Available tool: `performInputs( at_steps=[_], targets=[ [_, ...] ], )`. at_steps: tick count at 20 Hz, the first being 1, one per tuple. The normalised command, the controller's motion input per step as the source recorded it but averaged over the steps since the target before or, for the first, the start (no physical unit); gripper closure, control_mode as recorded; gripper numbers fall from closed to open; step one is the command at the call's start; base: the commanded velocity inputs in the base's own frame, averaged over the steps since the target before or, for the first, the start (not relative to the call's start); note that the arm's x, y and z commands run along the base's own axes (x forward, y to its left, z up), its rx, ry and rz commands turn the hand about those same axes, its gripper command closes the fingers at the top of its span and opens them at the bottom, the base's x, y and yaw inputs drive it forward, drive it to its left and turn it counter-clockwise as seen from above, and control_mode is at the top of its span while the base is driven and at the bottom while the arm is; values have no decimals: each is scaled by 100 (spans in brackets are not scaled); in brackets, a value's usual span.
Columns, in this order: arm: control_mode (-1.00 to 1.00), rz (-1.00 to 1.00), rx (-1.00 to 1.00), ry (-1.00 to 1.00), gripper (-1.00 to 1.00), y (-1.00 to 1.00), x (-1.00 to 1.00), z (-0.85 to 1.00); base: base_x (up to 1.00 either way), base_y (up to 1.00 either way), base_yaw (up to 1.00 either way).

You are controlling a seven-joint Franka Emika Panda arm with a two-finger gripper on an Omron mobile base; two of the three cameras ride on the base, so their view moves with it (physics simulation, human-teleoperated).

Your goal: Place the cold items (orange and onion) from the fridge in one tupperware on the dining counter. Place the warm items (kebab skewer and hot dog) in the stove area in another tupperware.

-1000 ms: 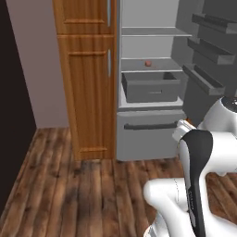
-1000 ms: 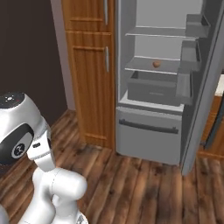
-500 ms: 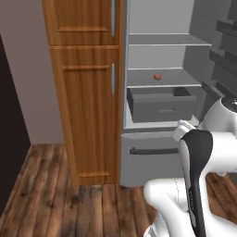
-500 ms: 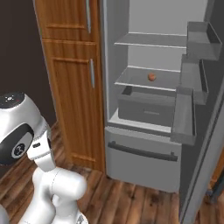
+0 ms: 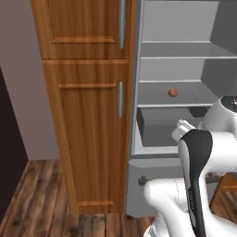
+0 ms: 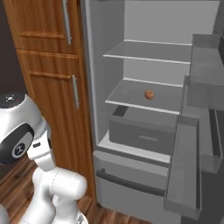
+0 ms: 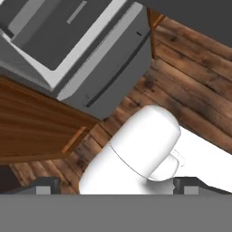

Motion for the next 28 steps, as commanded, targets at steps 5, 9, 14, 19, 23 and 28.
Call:
performInputs(
  at_steps=[5,9,14,19,23,28],
  targets=[
    [100,0,0,0,-100,0,0,0,52,-36,9],
    [100,0,0,0,-100,0,0,0,42,-43,9],
    [100,0,0,0,-100,0,0,0,40,-50,8],
    [100,0,0,0,-100,0,0,0,17,-63,7],
    [100,0,0,0,-100,0,0,0,5,-59,5],
    [-100,0,0,0,-100,-10,10,0,6,-28,1]
  ],
)
